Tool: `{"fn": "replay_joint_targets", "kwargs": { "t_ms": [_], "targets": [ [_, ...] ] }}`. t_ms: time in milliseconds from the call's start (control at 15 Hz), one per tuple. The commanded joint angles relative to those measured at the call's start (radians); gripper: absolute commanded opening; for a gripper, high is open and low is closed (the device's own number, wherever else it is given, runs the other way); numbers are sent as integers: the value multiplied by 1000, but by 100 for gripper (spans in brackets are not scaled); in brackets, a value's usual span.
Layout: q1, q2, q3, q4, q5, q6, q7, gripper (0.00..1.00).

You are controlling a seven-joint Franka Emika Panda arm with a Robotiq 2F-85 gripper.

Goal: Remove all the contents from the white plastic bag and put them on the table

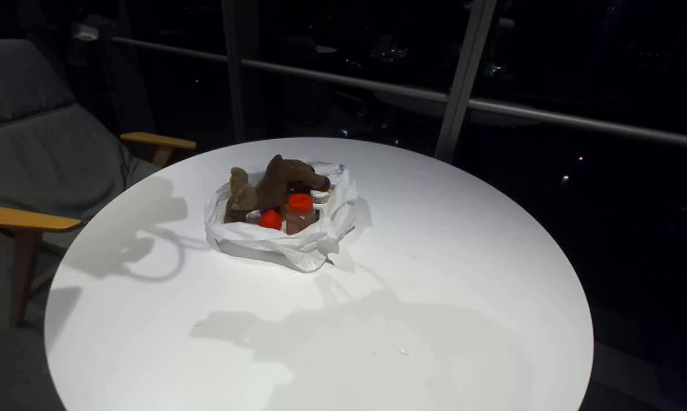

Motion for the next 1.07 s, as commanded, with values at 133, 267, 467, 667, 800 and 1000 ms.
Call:
{"fn": "replay_joint_targets", "kwargs": {
  "t_ms": [133, 267, 467, 667, 800, 1000],
  "targets": [
    [-10, -3, 9, 10, 1, -2, -1, 100],
    [-10, -4, 9, 11, 1, -2, -1, 100],
    [-10, -4, 9, 11, 1, -2, -1, 100],
    [-10, -4, 9, 11, 1, -2, -1, 100],
    [-20, 42, 8, 30, -18, 82, 63, 100],
    [-36, 155, 0, 84, -55, 176, 109, 100]
  ]
}}
